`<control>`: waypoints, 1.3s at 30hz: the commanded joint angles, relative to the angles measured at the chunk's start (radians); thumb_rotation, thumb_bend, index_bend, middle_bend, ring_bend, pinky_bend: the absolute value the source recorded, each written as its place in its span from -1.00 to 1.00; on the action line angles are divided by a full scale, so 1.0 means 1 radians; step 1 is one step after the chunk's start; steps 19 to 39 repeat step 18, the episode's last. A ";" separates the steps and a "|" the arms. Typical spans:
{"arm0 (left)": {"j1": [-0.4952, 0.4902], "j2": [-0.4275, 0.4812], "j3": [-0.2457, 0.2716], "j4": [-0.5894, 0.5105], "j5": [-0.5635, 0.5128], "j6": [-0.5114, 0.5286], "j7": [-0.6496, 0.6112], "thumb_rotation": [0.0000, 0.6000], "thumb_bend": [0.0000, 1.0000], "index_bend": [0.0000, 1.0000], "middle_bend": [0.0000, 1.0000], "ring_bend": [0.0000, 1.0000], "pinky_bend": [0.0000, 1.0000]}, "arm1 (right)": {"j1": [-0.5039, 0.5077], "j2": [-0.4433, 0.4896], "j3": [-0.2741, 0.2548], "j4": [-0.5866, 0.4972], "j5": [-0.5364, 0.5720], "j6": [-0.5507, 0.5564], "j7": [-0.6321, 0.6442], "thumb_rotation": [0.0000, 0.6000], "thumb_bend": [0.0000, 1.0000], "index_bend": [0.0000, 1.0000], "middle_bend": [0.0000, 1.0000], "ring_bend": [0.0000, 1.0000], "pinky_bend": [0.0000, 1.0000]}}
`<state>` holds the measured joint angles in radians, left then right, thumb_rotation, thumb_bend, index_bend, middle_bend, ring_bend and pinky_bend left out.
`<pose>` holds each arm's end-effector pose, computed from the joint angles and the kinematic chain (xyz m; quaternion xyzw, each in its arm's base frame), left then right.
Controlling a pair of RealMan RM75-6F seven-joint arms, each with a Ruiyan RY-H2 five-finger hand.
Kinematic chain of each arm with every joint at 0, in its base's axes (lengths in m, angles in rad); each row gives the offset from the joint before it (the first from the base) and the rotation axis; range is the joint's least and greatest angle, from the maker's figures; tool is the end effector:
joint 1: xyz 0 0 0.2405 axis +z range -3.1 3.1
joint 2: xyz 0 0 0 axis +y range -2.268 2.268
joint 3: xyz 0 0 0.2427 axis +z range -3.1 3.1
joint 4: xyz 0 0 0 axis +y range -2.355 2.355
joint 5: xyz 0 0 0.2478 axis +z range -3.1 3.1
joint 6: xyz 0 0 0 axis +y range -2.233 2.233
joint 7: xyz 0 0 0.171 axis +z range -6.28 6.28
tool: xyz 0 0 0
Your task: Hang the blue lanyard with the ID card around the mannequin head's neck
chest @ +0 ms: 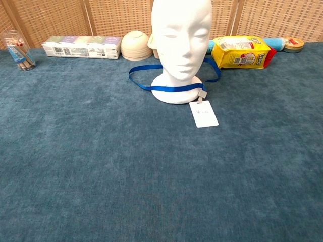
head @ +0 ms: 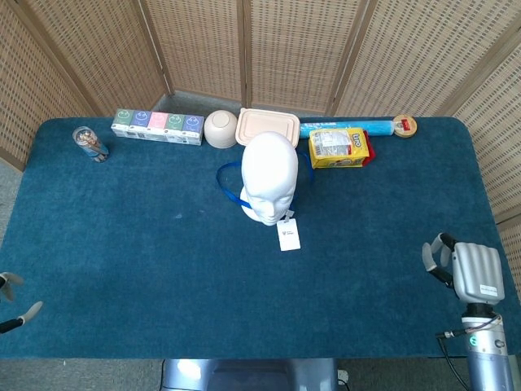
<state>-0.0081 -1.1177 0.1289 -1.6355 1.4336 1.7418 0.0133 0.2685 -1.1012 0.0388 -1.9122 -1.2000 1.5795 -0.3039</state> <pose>-0.3298 0.1400 0.1354 -0.5433 -0.3969 -0.3692 0.6411 -0.2507 -0.2443 0.1196 0.5496 -0.3929 0.3783 0.6328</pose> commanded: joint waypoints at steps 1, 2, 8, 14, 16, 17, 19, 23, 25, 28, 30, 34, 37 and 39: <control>0.022 0.001 -0.002 0.016 -0.011 -0.004 -0.022 0.50 -0.70 -0.11 0.24 0.19 0.26 | -0.030 0.003 -0.014 -0.003 -0.023 0.019 0.010 -1.00 0.03 0.10 0.36 0.53 0.67; 0.030 0.002 -0.006 0.023 -0.015 -0.003 -0.030 0.51 -0.70 -0.11 0.24 0.19 0.25 | -0.040 0.005 -0.017 -0.003 -0.034 0.025 0.014 -1.00 0.02 0.10 0.36 0.53 0.67; 0.054 0.004 -0.028 0.037 -0.014 -0.007 -0.054 0.51 -0.70 -0.11 0.24 0.19 0.25 | -0.080 0.004 -0.020 0.001 -0.059 0.038 0.024 -1.00 0.03 0.11 0.36 0.53 0.67; 0.054 0.018 -0.054 0.010 0.004 -0.019 -0.055 0.52 -0.70 -0.11 0.24 0.18 0.25 | -0.106 0.008 -0.008 0.004 -0.086 0.047 0.043 -1.00 0.03 0.12 0.36 0.53 0.67; 0.055 0.023 -0.059 -0.003 0.008 -0.023 -0.046 0.52 -0.70 -0.11 0.24 0.18 0.25 | -0.107 0.010 -0.001 0.004 -0.085 0.039 0.044 -1.00 0.03 0.12 0.36 0.53 0.67; 0.056 0.025 -0.061 -0.006 0.009 -0.025 -0.042 0.52 -0.70 -0.11 0.24 0.18 0.25 | -0.109 0.011 0.002 0.003 -0.085 0.036 0.045 -1.00 0.02 0.13 0.36 0.53 0.67; 0.057 0.026 -0.064 -0.010 0.008 -0.030 -0.039 0.52 -0.70 -0.11 0.24 0.18 0.25 | -0.118 0.013 0.001 0.001 -0.091 0.041 0.048 -1.00 0.02 0.13 0.36 0.53 0.67; 0.057 0.026 -0.064 -0.010 0.008 -0.030 -0.039 0.52 -0.70 -0.11 0.24 0.18 0.25 | -0.118 0.013 0.001 0.001 -0.091 0.041 0.048 -1.00 0.02 0.13 0.36 0.53 0.67; 0.057 0.026 -0.064 -0.010 0.008 -0.030 -0.039 0.52 -0.70 -0.11 0.24 0.18 0.25 | -0.118 0.013 0.001 0.001 -0.091 0.041 0.048 -1.00 0.02 0.13 0.36 0.53 0.67; 0.057 0.026 -0.064 -0.010 0.008 -0.030 -0.039 0.52 -0.70 -0.11 0.24 0.18 0.25 | -0.118 0.013 0.001 0.001 -0.091 0.041 0.048 -1.00 0.02 0.13 0.36 0.53 0.67; 0.057 0.026 -0.064 -0.010 0.008 -0.030 -0.039 0.52 -0.70 -0.11 0.24 0.18 0.25 | -0.118 0.013 0.001 0.001 -0.091 0.041 0.048 -1.00 0.02 0.13 0.36 0.53 0.67; 0.057 0.026 -0.064 -0.010 0.008 -0.030 -0.039 0.52 -0.70 -0.11 0.24 0.18 0.25 | -0.118 0.013 0.001 0.001 -0.091 0.041 0.048 -1.00 0.02 0.13 0.36 0.53 0.67; 0.057 0.026 -0.064 -0.010 0.008 -0.030 -0.039 0.52 -0.70 -0.11 0.24 0.18 0.25 | -0.118 0.013 0.001 0.001 -0.091 0.041 0.048 -1.00 0.02 0.13 0.36 0.53 0.67; 0.057 0.026 -0.064 -0.010 0.008 -0.030 -0.039 0.52 -0.70 -0.11 0.24 0.18 0.25 | -0.118 0.013 0.001 0.001 -0.091 0.041 0.048 -1.00 0.02 0.13 0.36 0.53 0.67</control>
